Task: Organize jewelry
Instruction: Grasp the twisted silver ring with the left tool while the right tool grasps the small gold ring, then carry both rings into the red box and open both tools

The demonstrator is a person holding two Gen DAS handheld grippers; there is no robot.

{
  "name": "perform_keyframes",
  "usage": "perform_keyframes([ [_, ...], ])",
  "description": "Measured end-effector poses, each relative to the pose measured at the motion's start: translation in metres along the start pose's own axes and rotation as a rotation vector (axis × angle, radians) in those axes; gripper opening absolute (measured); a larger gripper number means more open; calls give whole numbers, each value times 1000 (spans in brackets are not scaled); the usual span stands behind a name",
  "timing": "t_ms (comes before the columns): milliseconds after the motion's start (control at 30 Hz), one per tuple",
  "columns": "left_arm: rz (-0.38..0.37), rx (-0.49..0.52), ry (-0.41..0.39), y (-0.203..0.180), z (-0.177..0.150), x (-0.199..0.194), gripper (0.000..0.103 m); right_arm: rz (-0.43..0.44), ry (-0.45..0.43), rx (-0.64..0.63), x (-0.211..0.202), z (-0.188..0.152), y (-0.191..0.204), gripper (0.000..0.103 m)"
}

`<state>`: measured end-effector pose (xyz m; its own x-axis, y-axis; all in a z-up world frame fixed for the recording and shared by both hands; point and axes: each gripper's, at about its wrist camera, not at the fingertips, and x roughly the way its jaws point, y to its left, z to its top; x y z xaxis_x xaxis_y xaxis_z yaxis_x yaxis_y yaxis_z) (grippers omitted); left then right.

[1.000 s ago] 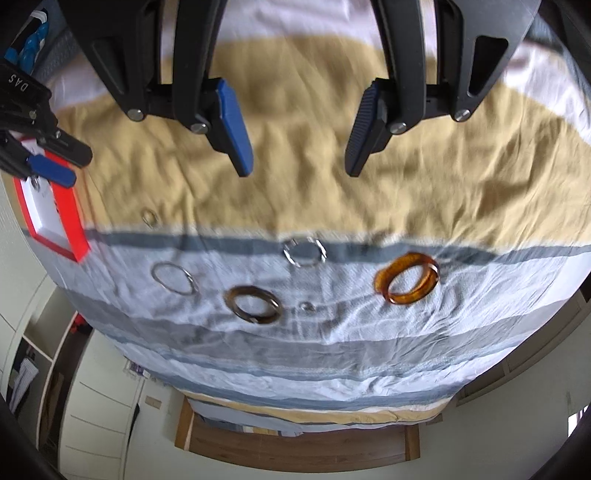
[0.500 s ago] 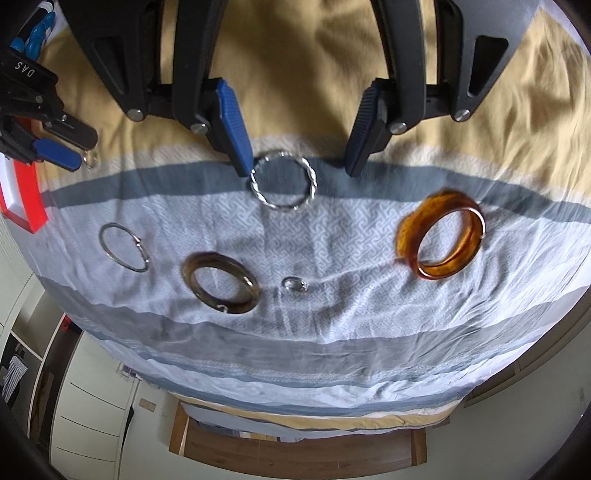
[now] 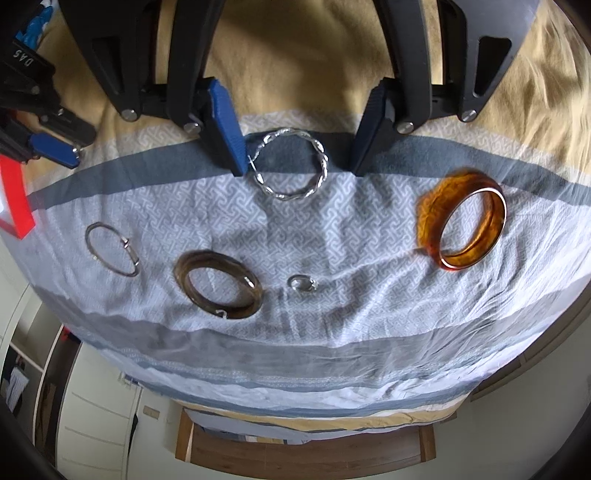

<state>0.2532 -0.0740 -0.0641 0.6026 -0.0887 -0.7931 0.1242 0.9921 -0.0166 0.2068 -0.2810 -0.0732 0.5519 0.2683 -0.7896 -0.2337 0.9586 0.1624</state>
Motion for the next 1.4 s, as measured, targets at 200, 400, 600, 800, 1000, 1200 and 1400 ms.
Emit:
perform_keyframes([
  [200, 2, -2, -24, 2, -2, -3, 40, 5, 0, -11, -2, -1, 2, 20],
  [400, -24, -6, -47, 3, -5, -20, 39, 23, -14, -4, -17, -4, 5, 20],
  [600, -76, -10, -60, -8, -9, -52, 39, 26, -59, 5, -53, -7, 2, 20],
  [800, -159, 42, -75, -55, -7, -85, 39, -19, -116, 44, -103, -17, -23, 20],
  [1000, -281, 122, -67, -129, -7, -102, 39, -124, -140, 122, -150, -43, -79, 20],
  [1200, -417, 225, -41, -213, -10, -111, 39, -225, -121, 198, -174, -71, -142, 20],
  [1400, -495, 330, -17, -288, -4, -101, 39, -277, -89, 218, -173, -82, -191, 20],
])
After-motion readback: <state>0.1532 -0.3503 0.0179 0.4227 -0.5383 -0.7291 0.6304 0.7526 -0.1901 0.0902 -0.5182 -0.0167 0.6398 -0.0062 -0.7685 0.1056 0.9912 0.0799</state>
